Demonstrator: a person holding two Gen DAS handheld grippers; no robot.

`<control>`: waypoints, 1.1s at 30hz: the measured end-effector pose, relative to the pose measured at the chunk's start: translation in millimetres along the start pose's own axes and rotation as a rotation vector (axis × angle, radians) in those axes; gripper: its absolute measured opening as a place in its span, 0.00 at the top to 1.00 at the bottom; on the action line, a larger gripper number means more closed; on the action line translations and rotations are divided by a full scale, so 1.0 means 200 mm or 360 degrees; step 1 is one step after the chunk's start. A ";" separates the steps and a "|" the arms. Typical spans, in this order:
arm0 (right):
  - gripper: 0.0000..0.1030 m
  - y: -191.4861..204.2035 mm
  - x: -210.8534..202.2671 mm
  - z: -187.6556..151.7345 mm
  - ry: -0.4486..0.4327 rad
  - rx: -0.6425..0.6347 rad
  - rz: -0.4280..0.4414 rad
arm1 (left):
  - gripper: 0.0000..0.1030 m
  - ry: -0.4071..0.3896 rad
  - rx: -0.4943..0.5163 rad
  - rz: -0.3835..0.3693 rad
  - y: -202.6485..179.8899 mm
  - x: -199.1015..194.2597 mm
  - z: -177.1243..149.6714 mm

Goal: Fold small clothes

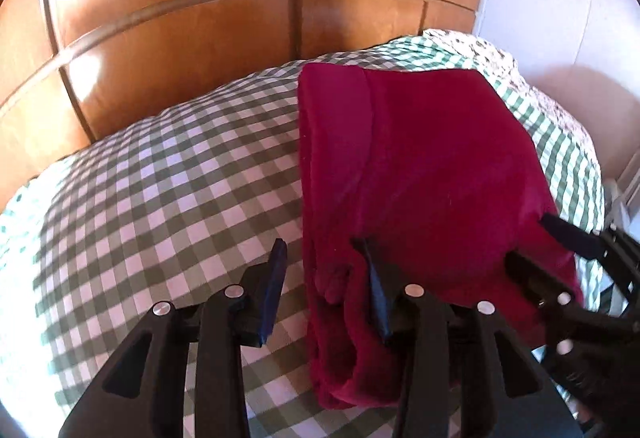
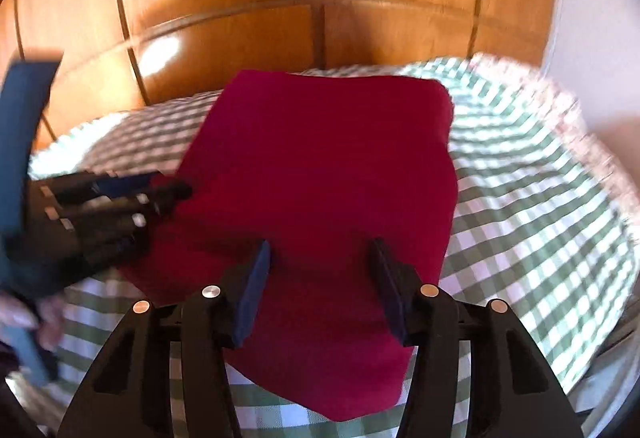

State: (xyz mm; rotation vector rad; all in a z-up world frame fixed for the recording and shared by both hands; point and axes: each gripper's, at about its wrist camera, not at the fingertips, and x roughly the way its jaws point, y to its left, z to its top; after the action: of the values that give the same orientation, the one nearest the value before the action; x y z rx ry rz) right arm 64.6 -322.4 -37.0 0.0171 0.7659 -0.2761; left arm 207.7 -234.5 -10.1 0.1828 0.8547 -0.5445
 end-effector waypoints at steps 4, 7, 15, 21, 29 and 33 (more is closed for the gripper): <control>0.50 0.01 -0.02 0.02 0.0005 0.0019 -0.0037 | 0.64 -0.0030 -0.0080 -0.0018 0.02 -0.07 -0.01; 0.46 0.00 -0.06 0.04 0.0013 0.0030 -0.0022 | 0.64 -0.0054 -0.0092 -0.0015 0.01 -0.11 -0.03; 0.38 0.00 -0.14 -0.01 0.0063 0.0106 -0.0035 | 0.55 -0.0071 -0.0145 0.0029 0.03 -0.19 -0.10; 0.38 0.05 -0.10 -0.10 0.0143 0.0056 -0.0103 | 0.53 0.0014 -0.0146 0.0061 0.03 -0.13 -0.13; 0.32 0.03 -0.24 -0.05 0.0074 0.0160 -0.0094 | 0.33 -0.0161 -0.0249 0.0099 0.05 -0.36 -0.16; 0.12 0.05 -0.35 -0.03 -0.0022 0.0190 -0.0168 | 0.26 -0.0217 -0.0283 0.0162 0.05 -0.48 -0.20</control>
State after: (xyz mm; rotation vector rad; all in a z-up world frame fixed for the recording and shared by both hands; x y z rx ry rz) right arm 15.0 -294.9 6.8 0.0878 0.7371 -0.4218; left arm 135.2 -174.2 35.3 0.0262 0.7525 -0.3788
